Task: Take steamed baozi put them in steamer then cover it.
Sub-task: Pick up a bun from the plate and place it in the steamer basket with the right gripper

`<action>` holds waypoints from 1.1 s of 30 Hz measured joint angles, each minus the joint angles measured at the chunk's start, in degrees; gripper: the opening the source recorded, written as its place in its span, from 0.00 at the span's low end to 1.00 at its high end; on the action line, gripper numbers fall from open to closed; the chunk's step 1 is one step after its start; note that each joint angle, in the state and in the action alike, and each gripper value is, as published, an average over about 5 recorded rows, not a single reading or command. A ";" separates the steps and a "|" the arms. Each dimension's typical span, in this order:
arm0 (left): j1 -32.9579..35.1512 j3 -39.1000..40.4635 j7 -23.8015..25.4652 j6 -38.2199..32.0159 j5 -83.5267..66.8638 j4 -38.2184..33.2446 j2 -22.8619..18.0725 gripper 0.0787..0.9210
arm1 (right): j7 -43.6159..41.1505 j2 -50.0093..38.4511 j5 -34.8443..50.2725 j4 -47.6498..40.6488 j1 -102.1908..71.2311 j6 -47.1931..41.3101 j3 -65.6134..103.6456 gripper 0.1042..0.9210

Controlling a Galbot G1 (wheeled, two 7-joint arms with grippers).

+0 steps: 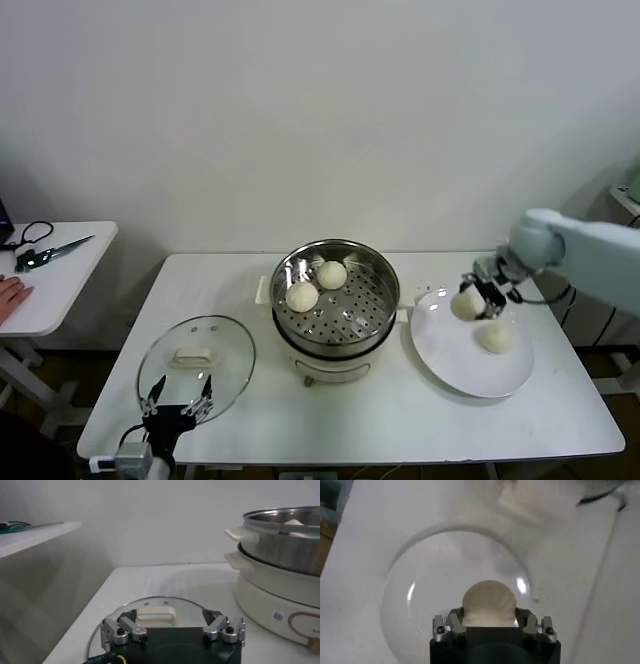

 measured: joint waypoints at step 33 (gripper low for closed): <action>1.63 -0.93 -0.19 -0.24 0.40 -1.68 -0.62 0.88 | 1.63 21.89 -16.37 12.69 0.46 18.94 3.18 0.68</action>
